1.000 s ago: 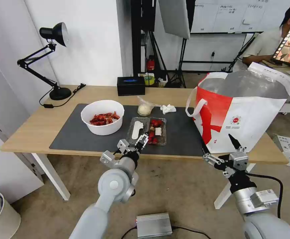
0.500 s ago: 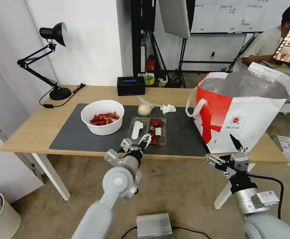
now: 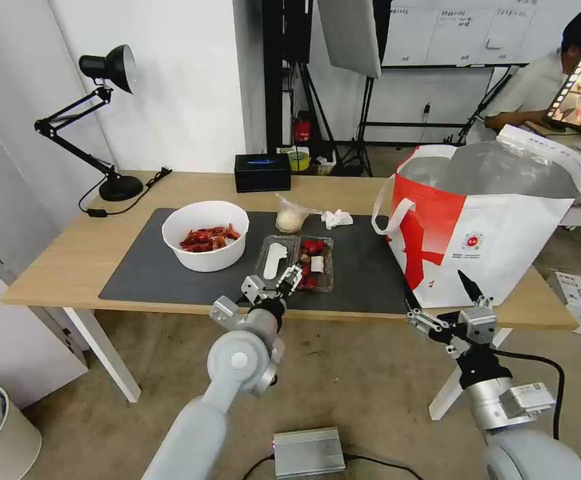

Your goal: Pick up the trash from the table and place it into the takeout bag.

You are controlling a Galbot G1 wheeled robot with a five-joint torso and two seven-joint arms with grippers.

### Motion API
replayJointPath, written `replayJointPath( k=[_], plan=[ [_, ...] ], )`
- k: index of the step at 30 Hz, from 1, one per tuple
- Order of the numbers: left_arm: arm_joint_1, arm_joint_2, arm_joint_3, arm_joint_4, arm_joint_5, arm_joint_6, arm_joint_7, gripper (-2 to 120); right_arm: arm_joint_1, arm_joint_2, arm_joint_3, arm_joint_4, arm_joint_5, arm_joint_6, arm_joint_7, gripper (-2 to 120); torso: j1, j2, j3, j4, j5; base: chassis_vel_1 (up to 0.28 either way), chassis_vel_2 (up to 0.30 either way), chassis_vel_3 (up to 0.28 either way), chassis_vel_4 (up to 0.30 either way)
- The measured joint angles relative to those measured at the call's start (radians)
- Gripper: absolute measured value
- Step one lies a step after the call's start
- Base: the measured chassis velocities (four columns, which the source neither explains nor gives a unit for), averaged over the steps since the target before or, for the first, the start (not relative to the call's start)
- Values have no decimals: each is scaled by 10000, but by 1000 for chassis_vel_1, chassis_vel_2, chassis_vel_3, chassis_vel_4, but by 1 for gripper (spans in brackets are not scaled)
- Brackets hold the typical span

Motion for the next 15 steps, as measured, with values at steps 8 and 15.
replayJointPath(
  k=[8,15],
  plan=[
    [7,-41,-1,34,19,-60,-11,100,-71,24,-10,8,-39,13,-3,100,0,0,0,0,0,0,0,0,0],
    [64,-22,-57,-27,40,-201,-11,100,-117,109,-124,21,-165,49,-6,100,0,0,0,0,0,0,0,0,0]
  ],
)
